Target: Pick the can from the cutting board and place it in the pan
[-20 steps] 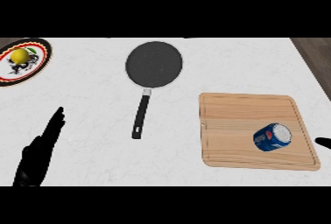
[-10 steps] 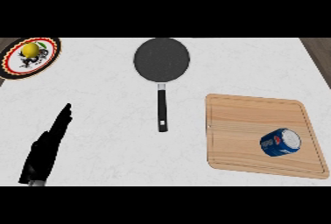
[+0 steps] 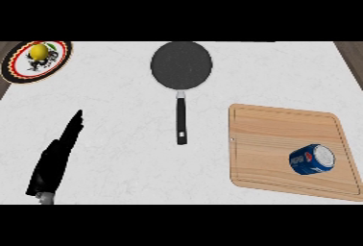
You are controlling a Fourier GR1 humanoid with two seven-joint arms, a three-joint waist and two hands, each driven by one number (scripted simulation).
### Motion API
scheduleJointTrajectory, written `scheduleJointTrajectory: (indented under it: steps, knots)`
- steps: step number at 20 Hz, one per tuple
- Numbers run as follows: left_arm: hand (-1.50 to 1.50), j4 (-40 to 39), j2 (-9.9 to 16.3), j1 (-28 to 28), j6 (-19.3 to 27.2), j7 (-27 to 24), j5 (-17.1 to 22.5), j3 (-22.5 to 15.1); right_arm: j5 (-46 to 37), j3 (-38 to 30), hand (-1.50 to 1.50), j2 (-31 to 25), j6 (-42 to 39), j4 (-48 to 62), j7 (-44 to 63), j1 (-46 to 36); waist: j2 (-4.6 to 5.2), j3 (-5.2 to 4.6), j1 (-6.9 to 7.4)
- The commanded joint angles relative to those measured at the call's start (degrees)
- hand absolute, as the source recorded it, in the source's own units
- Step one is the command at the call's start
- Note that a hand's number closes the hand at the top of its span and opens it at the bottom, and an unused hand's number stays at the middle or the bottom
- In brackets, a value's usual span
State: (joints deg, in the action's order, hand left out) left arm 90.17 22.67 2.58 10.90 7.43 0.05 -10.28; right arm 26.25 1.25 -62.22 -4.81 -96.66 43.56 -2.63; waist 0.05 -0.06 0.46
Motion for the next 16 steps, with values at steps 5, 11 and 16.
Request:
scheduleJointTrajectory:
  steps: [5, 11, 16]
  knots:
    - [0.00, 2.46, -1.75, -0.82, -0.67, 2.51, -1.75, -0.33, -3.67, 8.15, -1.50, 5.44, -6.98, 6.37, 11.08, -14.30, 0.19, 0.05, 1.01]
    - [0.00, 1.18, -1.62, -1.60, -2.34, 2.57, -1.42, 1.13, -3.02, 12.06, -1.50, 7.45, -13.95, 8.38, 18.80, -18.46, 0.16, 0.03, 0.82]
    - [0.00, 0.52, -3.44, 0.63, -1.46, 0.26, -2.72, 1.52, -5.49, 13.93, -1.50, 8.49, -15.24, 6.89, 17.67, -14.48, -0.02, 0.03, -0.08]
